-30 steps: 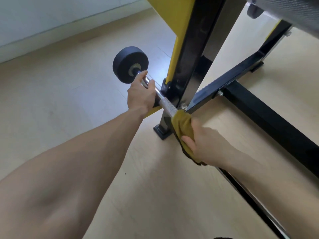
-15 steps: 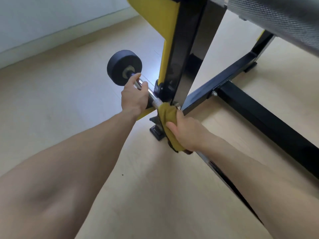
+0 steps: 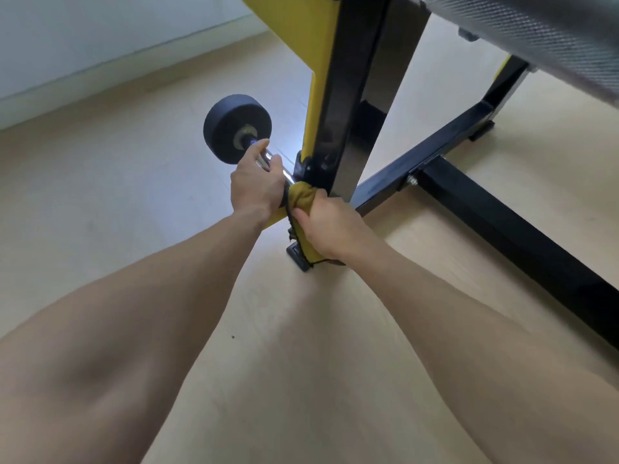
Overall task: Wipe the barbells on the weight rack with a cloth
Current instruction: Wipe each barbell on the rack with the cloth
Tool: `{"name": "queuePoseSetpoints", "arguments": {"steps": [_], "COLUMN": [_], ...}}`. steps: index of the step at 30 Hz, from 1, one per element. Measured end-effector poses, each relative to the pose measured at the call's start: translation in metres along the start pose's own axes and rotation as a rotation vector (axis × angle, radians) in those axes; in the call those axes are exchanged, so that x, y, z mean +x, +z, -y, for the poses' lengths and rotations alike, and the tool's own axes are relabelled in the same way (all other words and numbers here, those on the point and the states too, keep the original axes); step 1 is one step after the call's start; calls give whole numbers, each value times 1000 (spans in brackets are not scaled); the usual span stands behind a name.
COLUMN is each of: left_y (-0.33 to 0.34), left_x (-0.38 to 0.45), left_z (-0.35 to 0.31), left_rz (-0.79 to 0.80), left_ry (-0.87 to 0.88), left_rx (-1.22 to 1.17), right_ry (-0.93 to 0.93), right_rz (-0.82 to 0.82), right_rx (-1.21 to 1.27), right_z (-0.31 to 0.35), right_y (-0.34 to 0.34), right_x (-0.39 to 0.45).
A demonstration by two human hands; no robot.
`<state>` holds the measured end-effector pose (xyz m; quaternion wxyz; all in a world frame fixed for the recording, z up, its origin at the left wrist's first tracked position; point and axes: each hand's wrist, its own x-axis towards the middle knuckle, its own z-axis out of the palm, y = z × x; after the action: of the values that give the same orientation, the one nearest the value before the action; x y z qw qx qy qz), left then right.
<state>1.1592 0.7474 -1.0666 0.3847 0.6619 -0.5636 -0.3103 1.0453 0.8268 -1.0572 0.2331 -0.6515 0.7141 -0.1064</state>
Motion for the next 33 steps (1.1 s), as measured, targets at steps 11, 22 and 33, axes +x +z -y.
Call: {"name": "queuePoseSetpoints", "arguments": {"steps": [11, 22, 33], "left_y": [-12, 40, 96], "left_x": [-82, -230, -326], "left_z": [2, -47, -96], "left_rz": [-107, 289, 845], "left_ry": [254, 973, 877], "left_rx": [481, -55, 787], "right_ry": [21, 144, 442], "right_rz": [120, 150, -14], "right_rx": [-15, 57, -31], "right_z": [-14, -111, -191], "right_y": [-13, -26, -34], "right_x": [-41, -216, -423]}}
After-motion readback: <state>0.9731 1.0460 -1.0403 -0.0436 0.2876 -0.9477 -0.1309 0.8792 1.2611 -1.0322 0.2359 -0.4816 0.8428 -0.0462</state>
